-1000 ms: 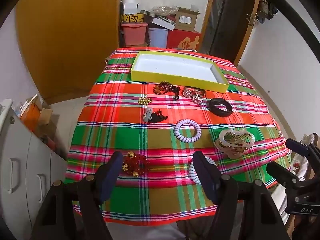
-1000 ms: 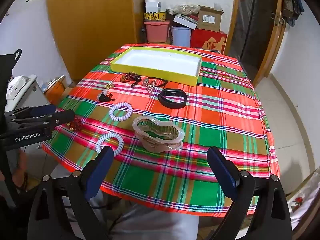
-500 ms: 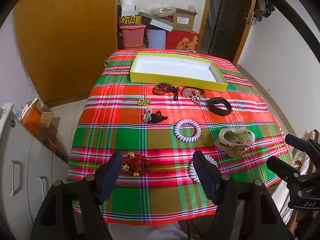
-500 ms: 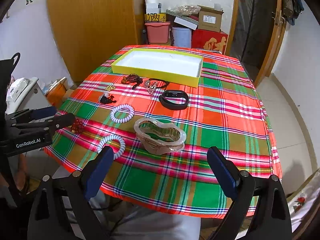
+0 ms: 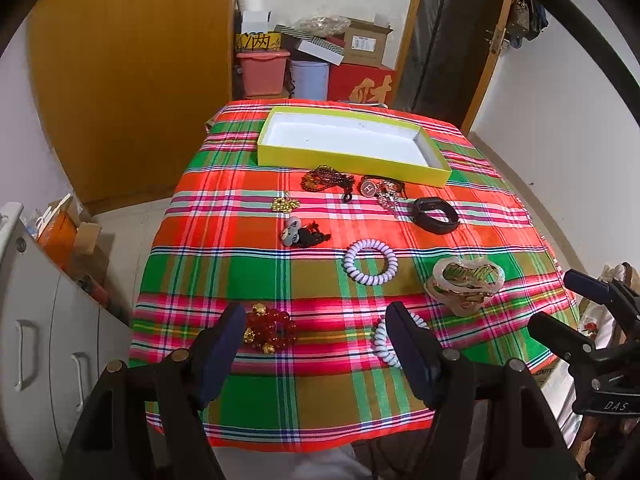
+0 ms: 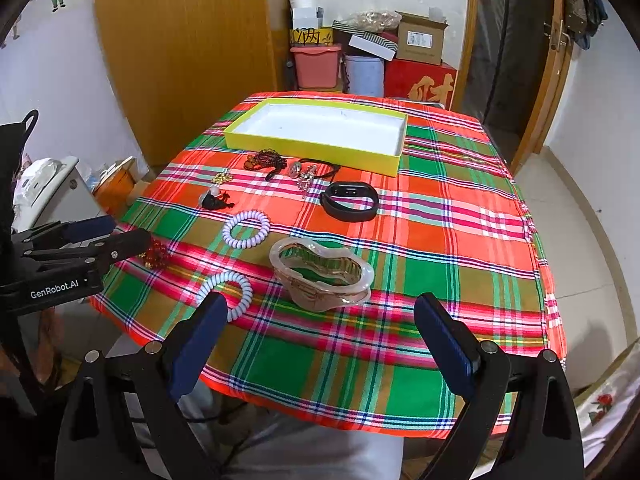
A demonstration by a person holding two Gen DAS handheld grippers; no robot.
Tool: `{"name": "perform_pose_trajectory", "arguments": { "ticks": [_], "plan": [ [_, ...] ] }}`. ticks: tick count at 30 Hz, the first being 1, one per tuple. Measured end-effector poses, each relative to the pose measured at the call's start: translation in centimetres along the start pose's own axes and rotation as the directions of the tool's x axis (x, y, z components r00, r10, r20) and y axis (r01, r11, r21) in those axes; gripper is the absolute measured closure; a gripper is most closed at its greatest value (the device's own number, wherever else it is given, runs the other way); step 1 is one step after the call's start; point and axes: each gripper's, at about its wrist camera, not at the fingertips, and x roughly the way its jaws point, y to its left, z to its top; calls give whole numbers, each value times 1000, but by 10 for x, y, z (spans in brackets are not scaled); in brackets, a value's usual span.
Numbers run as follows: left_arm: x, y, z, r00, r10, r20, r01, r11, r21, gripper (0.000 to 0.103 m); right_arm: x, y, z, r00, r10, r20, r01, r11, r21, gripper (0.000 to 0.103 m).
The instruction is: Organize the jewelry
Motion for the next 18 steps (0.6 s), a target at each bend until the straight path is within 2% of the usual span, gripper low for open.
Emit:
{"name": "perform_pose_trajectory", "arguments": {
  "ticks": [18],
  "plan": [
    [3, 4, -1, 1000, -12, -5, 12, 1000, -15, 31, 4, 2, 0, 1000, 6, -12, -6, 1000, -11, 8]
  ]
}}
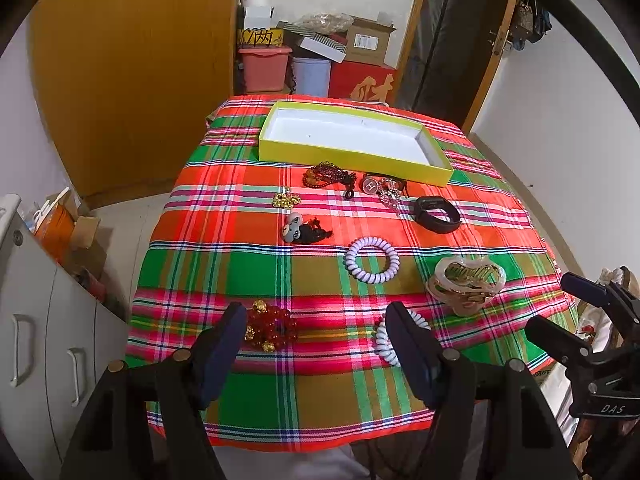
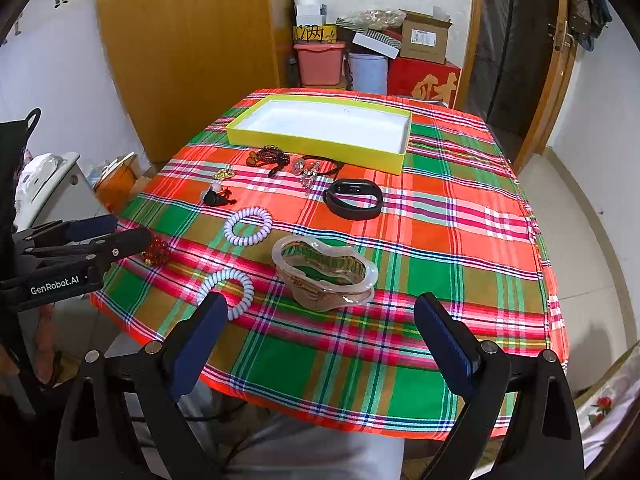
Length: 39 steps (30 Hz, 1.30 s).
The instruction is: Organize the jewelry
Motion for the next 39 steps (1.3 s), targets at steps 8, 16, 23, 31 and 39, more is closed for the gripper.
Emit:
{"name": "perform_pose_trajectory", "arguments": {
  "ticks": [8, 16, 23, 31, 39],
  "plan": [
    [0, 1, 0, 1000, -11, 0, 11, 1000, -8, 31, 1, 1, 0, 1000, -8, -9, 8, 1000, -6, 8],
    [-1, 1, 1, 1000, -24, 7, 24, 1000, -14, 31, 2, 2, 1, 1000, -11, -15, 11, 1000, -17, 8],
    [0, 2, 2, 1000, -19, 12, 19, 1000, -18, 31, 4, 2, 2, 1000, -10, -17, 9, 1000, -24, 8],
    [3, 12, 5, 999, -24, 25, 25, 999, -46, 31, 7, -1, 4, 1000, 9, -8, -9, 1000, -16, 8],
    [3, 26, 7, 998, -17, 54, 21, 998, -62, 31, 14, -13, 8, 1000, 7, 4, -7, 1000, 11, 8]
  ]
}}
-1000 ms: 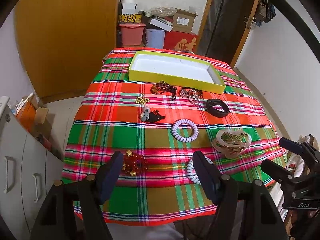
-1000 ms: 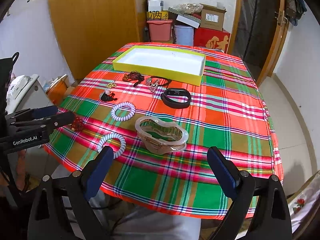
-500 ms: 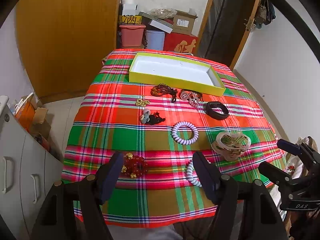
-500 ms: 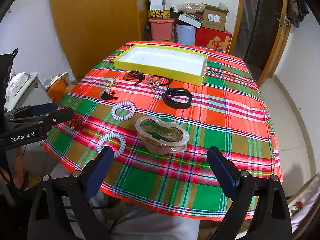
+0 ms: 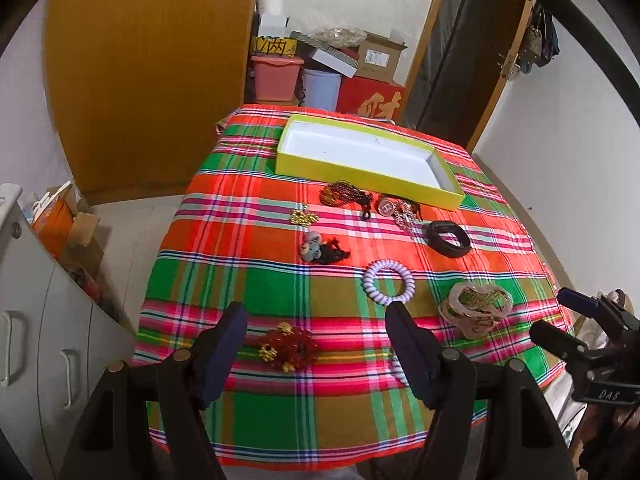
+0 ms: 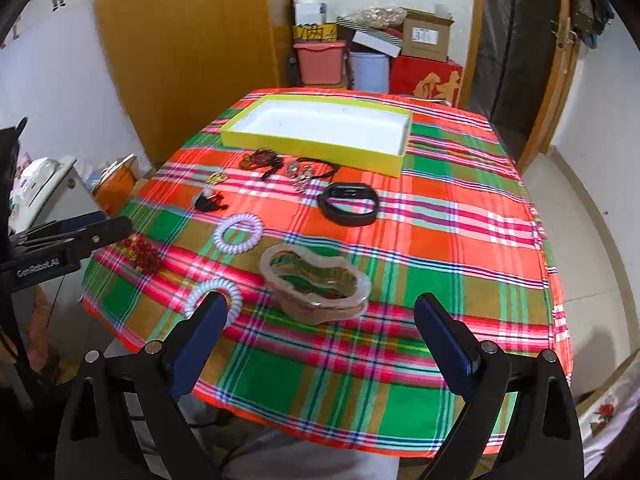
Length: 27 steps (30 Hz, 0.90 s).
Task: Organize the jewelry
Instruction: 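Grasp the clear claw hair clip with the right gripper while the left gripper grasps the red beaded earring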
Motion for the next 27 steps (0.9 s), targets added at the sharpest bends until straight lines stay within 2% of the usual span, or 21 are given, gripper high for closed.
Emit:
{"name": "perform_pose_trajectory", "arguments": {
  "ticks": [6, 15, 18, 20, 24, 27],
  "plan": [
    [4, 12, 0, 1000, 12, 1, -12, 1000, -11, 31, 7, -9, 4, 1000, 11, -1, -11, 1000, 14, 10],
    [21, 27, -9, 998, 22, -55, -24, 999, -31, 31, 28, -23, 10, 999, 18, -49, -16, 999, 42, 24],
    [28, 23, -13, 997, 1, -80, -3, 1000, -16, 31, 37, -25, 14, 997, 34, -70, -30, 998, 51, 30],
    [31, 20, -16, 996, -8, -90, 8, 1000, -2, 31, 40, -26, 15, 996, 43, -78, -39, 998, 53, 31],
    [38, 17, -20, 993, -24, -114, 25, 1000, 7, 49, 46, -25, 19, 994, 57, -94, -53, 997, 49, 33],
    [42, 18, -21, 992, -21, -127, 22, 1000, 9, 62, 52, -25, 20, 991, 71, -116, -65, 996, 54, 42]
  ]
}}
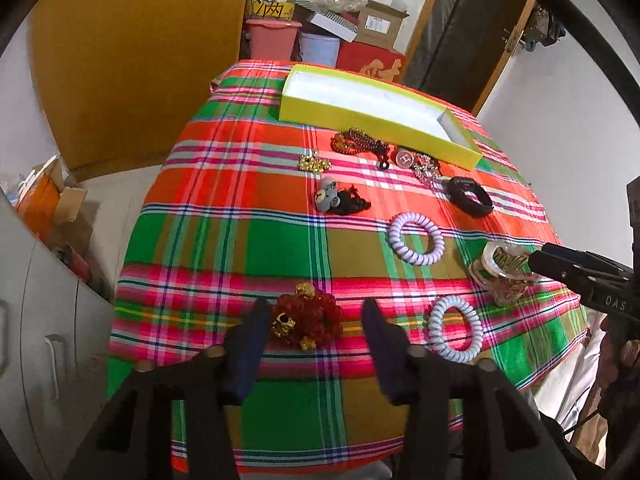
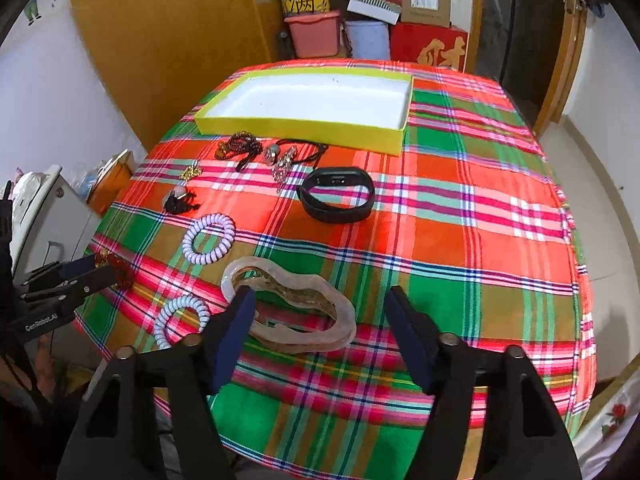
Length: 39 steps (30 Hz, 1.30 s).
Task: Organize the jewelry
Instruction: 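Grasp the clear claw hair clip with the right gripper while the left gripper grasps the red beaded earring, then carry the clip and red earring into the yellow tray and open both grippers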
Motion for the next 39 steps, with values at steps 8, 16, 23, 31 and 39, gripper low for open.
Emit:
{"name": "perform_pose_trajectory", "arguments": {
  "ticks": [8, 16, 23, 31, 39],
  "plan": [
    [6, -1, 2, 1000, -3, -5, 3, 1000, 16, 78, 16, -5, 2, 997, 0, -80, 0, 1000, 2, 55],
    [7, -8, 7, 1000, -24, 9, 24, 998, 52, 93, 29, -9, 8, 990, 10, -142, -13, 1000, -19, 84],
    [5, -11, 10, 999, -48, 23, 47, 997, 55, 94, 21, -11, 7, 993, 24, -116, -25, 1000, -9, 89],
    [-11, -18, 23, 996, -67, 65, 64, 997, 54, 94, 4, -12, 10, 998, 26, -57, -25, 1000, 16, 90],
    [-13, -23, 51, 992, -76, 99, 71, 996, 50, 94, -4, -14, 26, 1000, 16, -8, -16, 999, 36, 90]
  ]
}}
